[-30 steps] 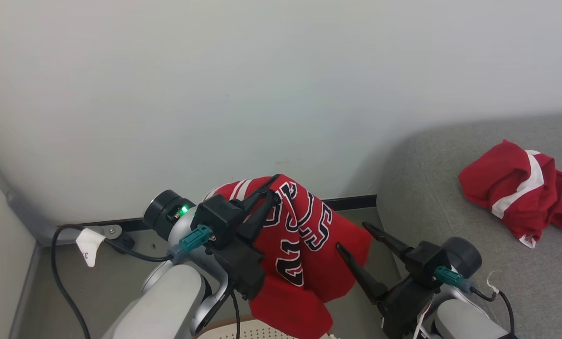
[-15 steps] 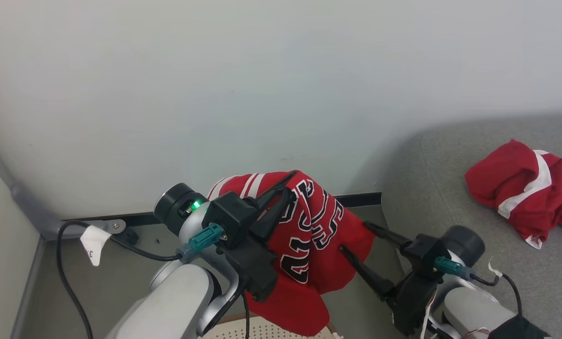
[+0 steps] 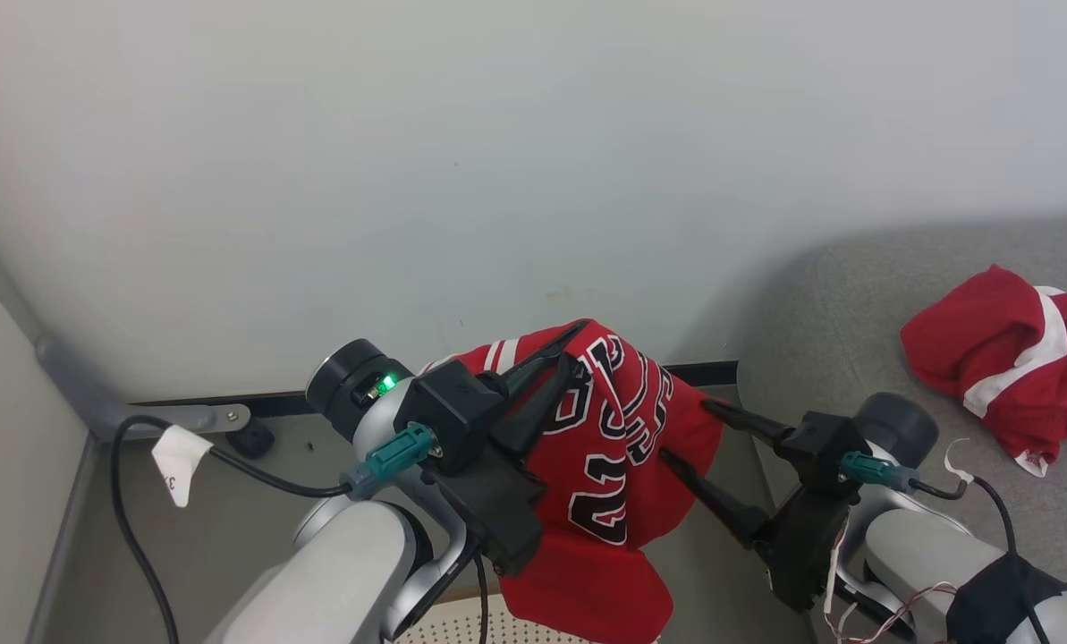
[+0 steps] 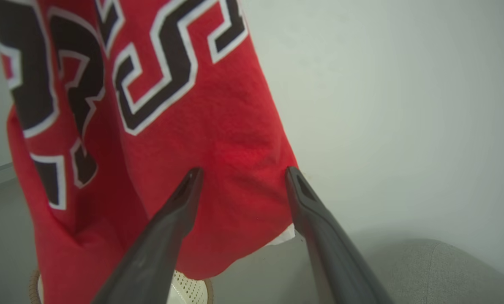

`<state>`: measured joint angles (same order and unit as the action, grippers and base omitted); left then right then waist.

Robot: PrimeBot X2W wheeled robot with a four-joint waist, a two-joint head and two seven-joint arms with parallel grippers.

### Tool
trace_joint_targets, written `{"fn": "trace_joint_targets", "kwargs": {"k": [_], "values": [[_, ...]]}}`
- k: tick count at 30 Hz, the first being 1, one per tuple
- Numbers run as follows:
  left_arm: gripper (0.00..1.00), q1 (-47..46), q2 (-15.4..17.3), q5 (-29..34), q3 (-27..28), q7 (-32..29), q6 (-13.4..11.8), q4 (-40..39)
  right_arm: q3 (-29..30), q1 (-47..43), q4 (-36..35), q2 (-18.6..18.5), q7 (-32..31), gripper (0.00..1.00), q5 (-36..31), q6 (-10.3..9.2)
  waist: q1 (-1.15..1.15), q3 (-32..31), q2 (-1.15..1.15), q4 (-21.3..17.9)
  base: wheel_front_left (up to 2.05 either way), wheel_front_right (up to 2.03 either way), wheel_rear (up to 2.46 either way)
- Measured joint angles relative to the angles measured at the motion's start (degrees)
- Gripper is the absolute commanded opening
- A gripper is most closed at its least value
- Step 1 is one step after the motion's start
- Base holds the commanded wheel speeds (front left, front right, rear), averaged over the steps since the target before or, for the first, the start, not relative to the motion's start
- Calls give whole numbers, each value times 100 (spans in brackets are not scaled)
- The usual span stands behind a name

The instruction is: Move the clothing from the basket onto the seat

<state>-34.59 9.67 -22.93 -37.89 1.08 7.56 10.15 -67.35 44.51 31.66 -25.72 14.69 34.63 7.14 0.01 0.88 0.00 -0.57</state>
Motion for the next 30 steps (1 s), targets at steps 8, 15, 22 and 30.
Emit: {"fn": "trace_joint_targets", "kwargs": {"k": [8,15,22,30], "values": [[0,-16,-7,-38,-41,-58,0,-178,-593,329,-122,121,0,100,472,0,0,49,0,39,0,0,0],[0,-44,-34,-63,-90,-116,0,-285,-656,751,-92,312,0,83,653,0,0,103,0,73,0,0,0],[0,-53,-49,-86,-105,-155,0,-280,-681,898,-102,465,0,0,688,0,0,141,0,132,0,0,0],[0,-44,41,-165,-30,-156,0,-116,-667,606,-274,368,0,0,474,0,0,126,0,138,0,0,0]]}}
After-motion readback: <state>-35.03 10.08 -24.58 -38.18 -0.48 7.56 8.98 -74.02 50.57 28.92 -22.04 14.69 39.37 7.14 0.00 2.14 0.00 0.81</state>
